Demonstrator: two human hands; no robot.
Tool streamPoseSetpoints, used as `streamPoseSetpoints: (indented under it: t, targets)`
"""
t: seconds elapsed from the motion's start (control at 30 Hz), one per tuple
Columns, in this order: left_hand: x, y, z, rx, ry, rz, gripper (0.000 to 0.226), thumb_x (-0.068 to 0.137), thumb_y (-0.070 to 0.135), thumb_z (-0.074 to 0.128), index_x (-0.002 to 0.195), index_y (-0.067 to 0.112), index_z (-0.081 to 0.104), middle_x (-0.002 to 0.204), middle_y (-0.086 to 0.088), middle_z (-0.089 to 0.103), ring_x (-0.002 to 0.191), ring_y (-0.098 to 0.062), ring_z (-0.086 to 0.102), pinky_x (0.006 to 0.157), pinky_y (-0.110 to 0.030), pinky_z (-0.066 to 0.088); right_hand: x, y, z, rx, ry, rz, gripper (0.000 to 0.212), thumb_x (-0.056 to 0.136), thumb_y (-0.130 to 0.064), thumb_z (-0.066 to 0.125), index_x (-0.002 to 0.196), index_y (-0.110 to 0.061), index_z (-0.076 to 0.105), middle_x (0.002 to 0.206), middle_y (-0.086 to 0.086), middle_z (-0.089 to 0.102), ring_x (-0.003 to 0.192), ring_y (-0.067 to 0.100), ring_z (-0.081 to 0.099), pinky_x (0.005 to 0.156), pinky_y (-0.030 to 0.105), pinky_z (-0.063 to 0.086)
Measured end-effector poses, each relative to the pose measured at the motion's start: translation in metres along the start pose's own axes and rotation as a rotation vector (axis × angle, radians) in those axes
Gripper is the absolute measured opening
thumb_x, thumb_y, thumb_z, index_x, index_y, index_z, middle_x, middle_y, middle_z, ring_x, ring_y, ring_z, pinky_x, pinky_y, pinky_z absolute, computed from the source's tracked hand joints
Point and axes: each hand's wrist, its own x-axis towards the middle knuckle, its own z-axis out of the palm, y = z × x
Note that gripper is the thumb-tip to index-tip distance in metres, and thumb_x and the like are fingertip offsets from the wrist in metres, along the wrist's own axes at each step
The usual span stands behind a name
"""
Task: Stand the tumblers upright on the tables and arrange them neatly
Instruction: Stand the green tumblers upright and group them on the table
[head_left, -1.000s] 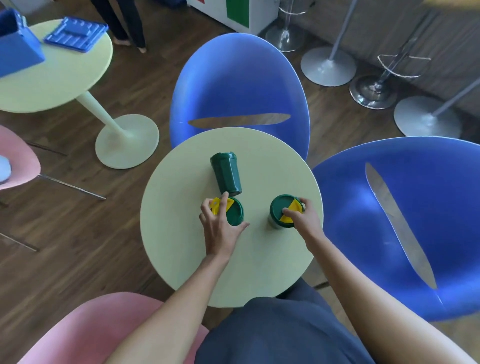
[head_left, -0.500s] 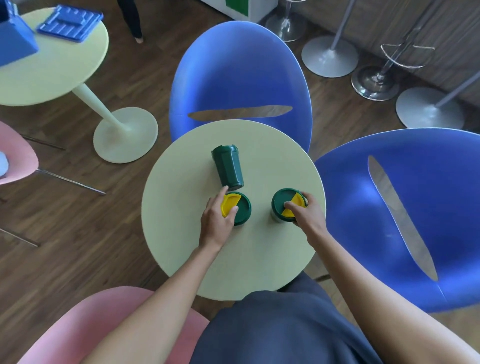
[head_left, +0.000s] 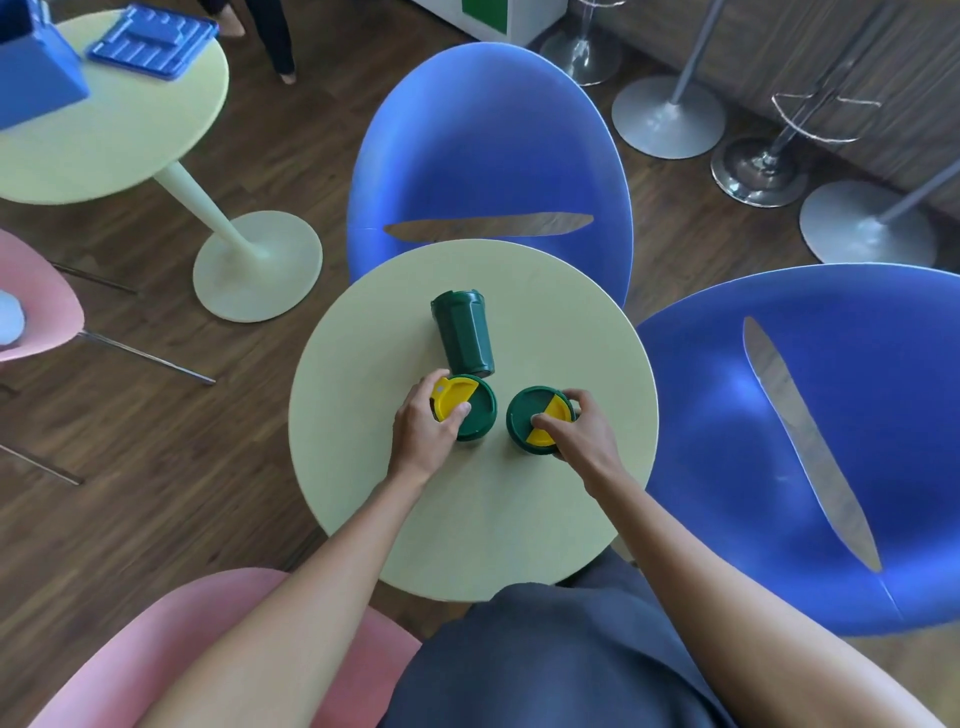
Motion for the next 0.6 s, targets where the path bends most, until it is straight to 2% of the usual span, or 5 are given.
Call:
streamPoseSetpoints:
  t: [0.23,0.37,0.53,0.6]
  targets:
    - [0.0000,-0.0034,-0.0012,-0.046,-0.021,-0.019,0.045,0.079,0.024,0.076,0.121,0.021,0.061,0.115,0.001,0.065,0.099,-0.021,0.058,0.086,-0.034,0.050,-0.0034,-0.0035,0.0061,-0.039,-0.028,-0.018,0.056,0.070,-0.036,0.076,0.119,-0.026,0.051,0.109,0.007,0.060,0.099,0.027,0.063,0.085,0.048,0.058]
    - [-0.0014,-0.0038,-0.0006,-0.093,-0.019,-0.042,0.045,0.078,0.024,0.076,0.120,0.023,0.061,0.112,0.001,0.065,0.097,-0.020,0.058,0.083,-0.033,0.051,-0.0028,-0.0047,0.0041,-0.055,-0.067,0.011,0.055,0.076,-0.031,0.076,0.122,-0.022,0.048,0.109,0.010,0.059,0.087,0.023,0.062,0.080,0.046,0.060]
    - [-0.0017,-0.0023,-0.0021,-0.210,-0.042,-0.120,0.046,0.078,0.020,0.077,0.122,0.023,0.063,0.109,0.001,0.065,0.096,-0.016,0.058,0.081,-0.025,0.049,0.0000,-0.0064,0.0007,-0.077,-0.094,0.018,0.058,0.076,-0.032,0.076,0.125,-0.021,0.047,0.112,0.010,0.059,0.090,0.024,0.064,0.083,0.044,0.060]
    - [-0.0013,-0.0019,-0.0026,-0.245,-0.052,-0.145,0.046,0.078,0.020,0.078,0.122,0.023,0.064,0.106,0.001,0.066,0.090,-0.013,0.059,0.076,-0.016,0.048,0.0009,-0.0067,0.0003,-0.086,-0.097,0.028,0.060,0.076,-0.034,0.077,0.126,-0.021,0.046,0.114,0.011,0.059,0.091,0.024,0.063,0.080,0.042,0.060]
